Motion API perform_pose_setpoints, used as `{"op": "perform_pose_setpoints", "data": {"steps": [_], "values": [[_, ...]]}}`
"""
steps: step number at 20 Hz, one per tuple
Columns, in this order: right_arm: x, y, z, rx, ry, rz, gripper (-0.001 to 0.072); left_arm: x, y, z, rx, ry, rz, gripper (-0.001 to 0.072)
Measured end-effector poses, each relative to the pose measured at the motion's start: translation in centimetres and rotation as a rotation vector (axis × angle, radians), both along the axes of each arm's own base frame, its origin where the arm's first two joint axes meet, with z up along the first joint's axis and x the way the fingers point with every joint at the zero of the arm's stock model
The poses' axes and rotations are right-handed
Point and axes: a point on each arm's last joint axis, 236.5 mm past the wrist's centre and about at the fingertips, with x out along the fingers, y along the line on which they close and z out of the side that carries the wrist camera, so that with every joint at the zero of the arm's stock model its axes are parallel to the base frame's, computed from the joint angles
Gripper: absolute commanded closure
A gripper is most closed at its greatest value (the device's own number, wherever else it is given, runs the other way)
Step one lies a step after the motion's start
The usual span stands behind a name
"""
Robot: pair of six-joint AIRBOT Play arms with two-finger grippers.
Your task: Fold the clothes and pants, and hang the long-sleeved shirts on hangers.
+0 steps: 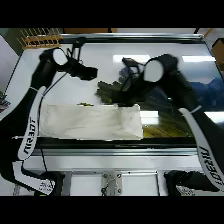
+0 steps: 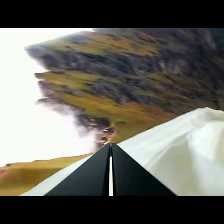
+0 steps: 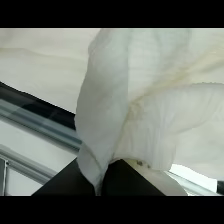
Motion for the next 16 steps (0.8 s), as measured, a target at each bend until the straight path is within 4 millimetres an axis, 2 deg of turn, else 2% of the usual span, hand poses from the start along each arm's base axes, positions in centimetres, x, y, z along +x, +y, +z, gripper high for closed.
{"op": "perform_pose_setpoints", "data": {"steps": [2, 3, 5, 6, 8, 10, 12, 13, 14, 16], "values": [[0.0, 3.4, -2.6, 0.016, 0.016, 0.024, 0.0698, 0.1, 2.9, 1.6, 0.006, -0.016, 0.044, 0.0688], [0.1, 4.9, -3.8, 0.023, 0.021, 0.031, 0.0642, -0.1, 4.1, 2.2, 0.01, -0.018, 0.058, 0.0688], [0.2, 8.0, -6.6, 0.047, 0.024, 0.05, 0.0282, -0.4, 5.9, 3.5, 0.013, -0.026, 0.084, 0.0688], [0.2, 9.4, -7.6, 0.068, 0.021, 0.067, 0.0184, -0.6, 6.7, 4.1, 0.017, -0.032, 0.093, 0.0688], [-0.1, 12.4, -8.8, 0.146, 0.024, 0.106, 0.0177, -1.1, 7.5, 5.1, 0.017, -0.042, 0.104, 0.0688], [-0.4, 14.8, -8.2, 0.243, 0.016, 0.144, 0.0177, -1.6, 7.9, 6.1, 0.017, -0.054, 0.109, 0.0688], [-0.2, 14.9, -6.7, 0.287, -0.02, 0.182, 0.0178, -2.5, 8.2, 6.4, 0.016, -0.058, 0.114, 0.0688], [0.2, 13.9, -6.0, 0.28, -0.04, 0.197, 0.0177, -3.1, 8.3, 6.3, 0.017, -0.058, 0.117, 0.0688], [0.5, 12.3, -5.7, 0.252, -0.054, 0.207, 0.0177, -3.9, 8.5, 5.9, 0.017, -0.049, 0.121, 0.0687], [1.3, 7.1, -6.0, 0.155, -0.066, 0.2, 0.0177, -6.0, 8.7, 4.2, 0.019, -0.015, 0.13, 0.0687]]}}
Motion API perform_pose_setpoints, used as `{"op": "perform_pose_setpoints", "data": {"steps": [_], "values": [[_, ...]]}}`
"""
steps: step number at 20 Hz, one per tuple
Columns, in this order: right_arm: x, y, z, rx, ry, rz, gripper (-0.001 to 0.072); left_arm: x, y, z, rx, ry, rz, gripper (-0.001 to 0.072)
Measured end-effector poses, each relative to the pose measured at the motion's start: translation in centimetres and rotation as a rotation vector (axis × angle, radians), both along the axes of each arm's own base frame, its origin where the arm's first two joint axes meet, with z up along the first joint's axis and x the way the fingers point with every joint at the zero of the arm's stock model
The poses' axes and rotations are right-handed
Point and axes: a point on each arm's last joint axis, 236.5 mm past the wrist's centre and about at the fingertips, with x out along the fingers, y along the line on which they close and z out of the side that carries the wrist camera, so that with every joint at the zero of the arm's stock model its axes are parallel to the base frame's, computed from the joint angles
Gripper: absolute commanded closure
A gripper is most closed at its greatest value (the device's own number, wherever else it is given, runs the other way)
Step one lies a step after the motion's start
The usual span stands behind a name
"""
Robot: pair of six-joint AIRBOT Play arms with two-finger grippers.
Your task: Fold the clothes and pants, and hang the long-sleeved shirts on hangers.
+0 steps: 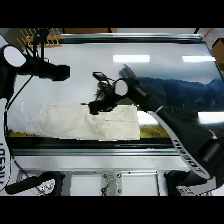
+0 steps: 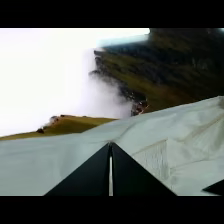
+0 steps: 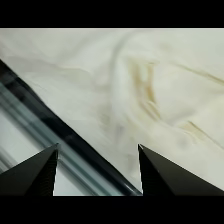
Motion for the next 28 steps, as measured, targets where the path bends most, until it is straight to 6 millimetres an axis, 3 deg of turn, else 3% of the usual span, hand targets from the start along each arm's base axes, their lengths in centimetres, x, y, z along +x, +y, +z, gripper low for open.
{"op": "perform_pose_setpoints", "data": {"steps": [3, 6, 8, 10, 12, 15, 19, 20, 22, 25, 28], "values": [[0.8, -10.8, -2.0, -0.15, 0.031, -0.122, 0.0178, -3.9, 0.3, -3.5, -0.003, 0.066, 0.014, 0.0687], [-0.6, -21.3, -5.8, -0.226, 0.139, -0.326, 0.0177, -7.5, 0.7, -6.7, -0.001, 0.116, 0.029, 0.0687], [-2.4, -26.1, -8.8, -0.211, 0.232, -0.464, 0.017, -9.6, 0.8, -8.4, -0.008, 0.141, 0.037, 0.0687], [-4.0, -27.9, -11.2, -0.135, 0.298, -0.534, 0.0035, -11.3, 0.5, -9.5, -0.031, 0.154, 0.046, 0.0687], [-4.4, -28.0, -12.8, -0.044, 0.323, -0.572, 0.0033, -12.4, 0.3, -10.3, -0.056, 0.156, 0.058, 0.0687], [-3.8, -26.1, -14.4, 0.082, 0.34, -0.591, 0.0036, -13.5, -0.1, -11.0, -0.085, 0.157, 0.071, 0.0687], [-2.6, -21.0, -15.0, 0.244, 0.356, -0.584, 0.0074, -14.0, -0.2, -11.1, -0.101, 0.151, 0.077, 0.0687], [-2.4, -19.7, -15.1, 0.267, 0.353, -0.581, 0.0146, -14.1, -0.3, -11.1, -0.103, 0.149, 0.078, 0.0687], [-2.2, -17.3, -15.5, 0.296, 0.348, -0.576, 0.0189, -14.0, -0.3, -11.1, -0.105, 0.144, 0.08, 0.0687], [-2.1, -15.4, -16.2, 0.29, 0.317, -0.564, 0.0703, -13.9, -0.3, -11.0, -0.107, 0.137, 0.084, 0.0687], [-1.8, -14.8, -15.8, 0.308, 0.304, -0.565, 0.0702, -13.7, -0.3, -10.9, -0.112, 0.13, 0.091, 0.0687]]}}
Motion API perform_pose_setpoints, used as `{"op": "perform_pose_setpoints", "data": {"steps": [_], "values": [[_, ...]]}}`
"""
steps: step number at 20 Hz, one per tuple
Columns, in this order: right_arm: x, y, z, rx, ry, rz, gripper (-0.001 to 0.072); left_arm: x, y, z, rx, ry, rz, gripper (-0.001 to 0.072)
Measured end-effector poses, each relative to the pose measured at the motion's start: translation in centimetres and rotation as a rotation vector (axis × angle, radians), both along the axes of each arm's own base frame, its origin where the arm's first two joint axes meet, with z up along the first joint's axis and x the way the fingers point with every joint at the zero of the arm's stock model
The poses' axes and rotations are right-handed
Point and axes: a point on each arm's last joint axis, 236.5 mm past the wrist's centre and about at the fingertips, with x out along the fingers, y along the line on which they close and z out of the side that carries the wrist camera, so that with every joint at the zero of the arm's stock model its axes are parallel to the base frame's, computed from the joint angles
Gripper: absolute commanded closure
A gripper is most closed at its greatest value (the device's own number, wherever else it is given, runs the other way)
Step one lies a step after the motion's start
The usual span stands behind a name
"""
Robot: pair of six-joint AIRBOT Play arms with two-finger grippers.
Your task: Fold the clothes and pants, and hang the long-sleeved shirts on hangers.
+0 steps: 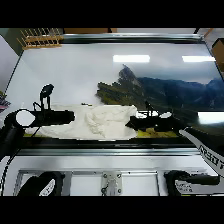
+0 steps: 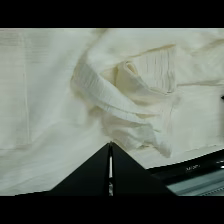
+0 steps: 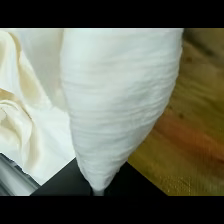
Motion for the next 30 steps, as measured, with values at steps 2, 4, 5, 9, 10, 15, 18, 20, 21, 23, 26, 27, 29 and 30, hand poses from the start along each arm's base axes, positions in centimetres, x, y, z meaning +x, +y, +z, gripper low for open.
{"op": "perform_pose_setpoints", "data": {"steps": [2, 4, 5, 9, 10, 15, 18, 20, 21, 23, 26, 27, 29, 30], "values": [[0.4, -1.2, 0.5, -0.019, -0.017, 0.014, 0.0702, 0.1, 0.0, 0.0, -0.003, -0.002, 0.007, 0.0688], [0.7, -4.2, 0.9, -0.075, -0.015, 0.034, 0.0701, 0.2, -0.5, -0.3, -0.004, 0.005, 0.0, 0.0688], [0.8, -6.5, 1.1, -0.121, -0.009, 0.039, 0.0702, 0.2, -1.1, -0.7, -0.003, 0.012, -0.015, 0.0687], [0.3, -18.9, 2.4, -0.386, 0.056, 0.037, 0.0702, 0.3, -5.4, -3.4, 0.001, 0.06, -0.104, 0.0687], [-0.1, -21.7, 3.0, -0.444, 0.078, 0.027, 0.0702, 0.5, -6.8, -4.0, 0.004, 0.068, -0.133, 0.0687], [-1.7, -29.9, 7.8, -0.623, 0.139, -0.018, 0.0702, 1.8, -15.4, -6.8, 0.024, 0.096, -0.306, 0.0687], [-1.4, -30.3, 11.8, -0.679, 0.112, -0.011, 0.0702, 2.3, -20.4, -8.4, 0.032, 0.103, -0.391, 0.0688], [-0.9, -29.2, 14.7, -0.699, 0.08, 0.005, 0.0702, 2.6, -23.1, -9.4, 0.037, 0.107, -0.436, 0.0688], [-0.7, -28.5, 16.0, -0.707, 0.067, 0.013, 0.0702, 2.7, -24.4, -9.9, 0.038, 0.107, -0.456, 0.0688], [-0.3, -26.7, 18.6, -0.718, 0.032, 0.032, 0.0702, 2.9, -26.4, -10.8, 0.04, 0.109, -0.487, 0.0687], [0.0, -23.7, 21.3, -0.721, -0.009, 0.062, 0.0702, 3.0, -28.2, -12.2, 0.047, 0.131, -0.515, 0.0687], [0.1, -22.9, 21.9, -0.725, -0.017, 0.07, 0.0702, 3.0, -28.4, -12.5, 0.051, 0.141, -0.522, 0.0687], [0.1, -21.4, 22.8, -0.728, -0.031, 0.086, 0.0702, 3.5, -28.4, -12.6, 0.052, 0.146, -0.52, 0.0687], [0.0, -20.7, 23.0, -0.725, -0.034, 0.089, 0.0702, 4.0, -28.1, -12.4, 0.05, 0.143, -0.511, 0.0687]]}}
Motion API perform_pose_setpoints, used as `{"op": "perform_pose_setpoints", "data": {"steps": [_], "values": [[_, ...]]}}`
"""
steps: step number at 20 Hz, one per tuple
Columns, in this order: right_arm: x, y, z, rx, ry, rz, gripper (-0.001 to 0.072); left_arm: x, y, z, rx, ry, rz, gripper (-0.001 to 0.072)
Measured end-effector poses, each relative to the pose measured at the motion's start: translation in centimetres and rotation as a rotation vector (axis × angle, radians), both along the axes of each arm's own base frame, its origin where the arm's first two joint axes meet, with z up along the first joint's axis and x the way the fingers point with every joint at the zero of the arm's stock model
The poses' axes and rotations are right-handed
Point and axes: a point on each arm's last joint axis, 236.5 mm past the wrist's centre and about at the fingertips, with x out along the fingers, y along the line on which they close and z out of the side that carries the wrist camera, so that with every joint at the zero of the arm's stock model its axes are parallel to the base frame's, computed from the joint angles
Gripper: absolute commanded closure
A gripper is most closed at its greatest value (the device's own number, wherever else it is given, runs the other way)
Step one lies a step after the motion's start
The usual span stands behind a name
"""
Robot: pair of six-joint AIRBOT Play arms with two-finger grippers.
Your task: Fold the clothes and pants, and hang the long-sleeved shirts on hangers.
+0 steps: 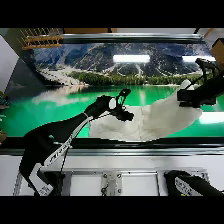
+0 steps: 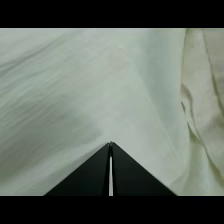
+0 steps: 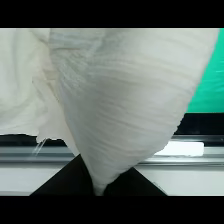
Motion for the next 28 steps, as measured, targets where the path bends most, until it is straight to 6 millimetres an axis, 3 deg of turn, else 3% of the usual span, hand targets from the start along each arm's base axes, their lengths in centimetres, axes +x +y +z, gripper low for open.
{"op": "perform_pose_setpoints", "data": {"steps": [5, 11, 17, 21, 27, 28], "values": [[-0.3, 3.4, 0.7, 0.008, -0.001, 0.027, 0.0702, 4.0, 3.2, 3.0, -0.029, -0.047, 0.074, 0.0687], [-0.2, 8.4, 1.3, 0.04, -0.041, 0.059, 0.0702, 9.4, 9.6, 7.5, -0.062, -0.131, 0.197, 0.0687], [0.9, 16.3, 1.2, 0.153, -0.109, 0.14, 0.0702, 12.3, 16.2, 10.9, -0.064, -0.19, 0.286, 0.0688], [1.3, 22.7, -1.1, 0.246, -0.089, 0.212, 0.0702, 12.8, 19.4, 12.2, -0.052, -0.2, 0.308, 0.0688], [1.5, 32.1, -7.2, 0.345, -0.034, 0.283, 0.0698, 13.0, 23.5, 14.6, -0.045, -0.226, 0.35, 0.0687], [1.4, 33.5, -8.3, 0.359, -0.032, 0.292, 0.0648, 13.1, 24.1, 15.1, -0.045, -0.236, 0.359, 0.0687]]}}
